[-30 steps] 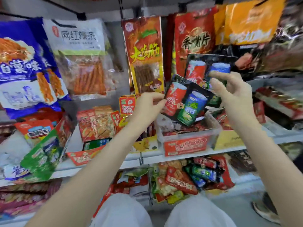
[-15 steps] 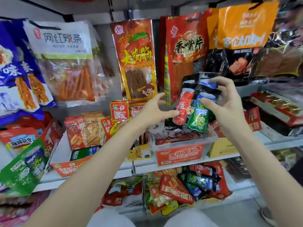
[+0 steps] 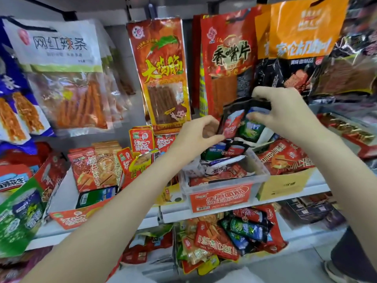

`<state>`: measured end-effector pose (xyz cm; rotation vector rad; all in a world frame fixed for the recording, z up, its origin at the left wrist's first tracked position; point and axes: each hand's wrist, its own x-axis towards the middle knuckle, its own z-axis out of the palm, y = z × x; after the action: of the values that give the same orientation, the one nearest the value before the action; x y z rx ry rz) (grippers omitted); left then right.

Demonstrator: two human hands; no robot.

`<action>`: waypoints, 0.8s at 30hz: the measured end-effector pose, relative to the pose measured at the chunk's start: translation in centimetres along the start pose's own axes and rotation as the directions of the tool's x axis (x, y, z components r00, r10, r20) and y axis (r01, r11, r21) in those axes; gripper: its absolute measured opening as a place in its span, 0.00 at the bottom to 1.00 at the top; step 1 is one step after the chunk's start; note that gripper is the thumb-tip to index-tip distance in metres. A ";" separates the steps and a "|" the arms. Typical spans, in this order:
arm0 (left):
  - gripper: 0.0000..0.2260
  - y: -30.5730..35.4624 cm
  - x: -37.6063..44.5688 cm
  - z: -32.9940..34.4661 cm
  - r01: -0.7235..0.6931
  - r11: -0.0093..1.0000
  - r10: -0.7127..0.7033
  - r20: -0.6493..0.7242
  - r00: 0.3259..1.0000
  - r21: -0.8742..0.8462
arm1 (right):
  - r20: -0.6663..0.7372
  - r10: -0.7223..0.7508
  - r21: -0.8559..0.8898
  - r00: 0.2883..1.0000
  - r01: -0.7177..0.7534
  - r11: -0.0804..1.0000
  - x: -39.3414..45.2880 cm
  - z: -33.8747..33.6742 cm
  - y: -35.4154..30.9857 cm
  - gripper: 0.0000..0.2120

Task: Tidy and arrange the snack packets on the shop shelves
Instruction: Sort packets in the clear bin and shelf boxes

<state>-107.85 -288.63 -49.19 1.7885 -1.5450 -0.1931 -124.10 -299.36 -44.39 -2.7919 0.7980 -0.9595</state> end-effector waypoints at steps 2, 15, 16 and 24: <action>0.12 -1.3 -0.2 -0.5 0.056 0.996 -0.059 0.060 0.996 0.063 | -0.040 0.029 0.096 0.999 -0.025 0.995 -0.3 -0.3 0.7 0.09; 0.17 -3.9 -1.6 0.2 0.034 0.851 -0.256 0.358 0.898 0.523 | 0.166 -0.125 0.048 0.978 0.118 0.992 2.9 6.4 2.8 0.07; 0.17 -4.0 -1.6 0.1 0.051 0.858 -0.266 0.358 0.895 0.510 | 0.213 -0.172 -0.008 0.962 0.178 0.984 2.9 7.1 2.6 0.07; 0.20 -2.9 -0.4 0.4 -0.054 0.785 -0.240 0.383 0.892 0.617 | 0.366 -0.157 -0.053 0.917 0.189 0.980 0.2 9.6 4.0 0.14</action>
<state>-105.93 -288.51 -51.37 2.4738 -2.0020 -0.1635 -120.04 -303.75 -52.95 -3.0214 0.5587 -0.4093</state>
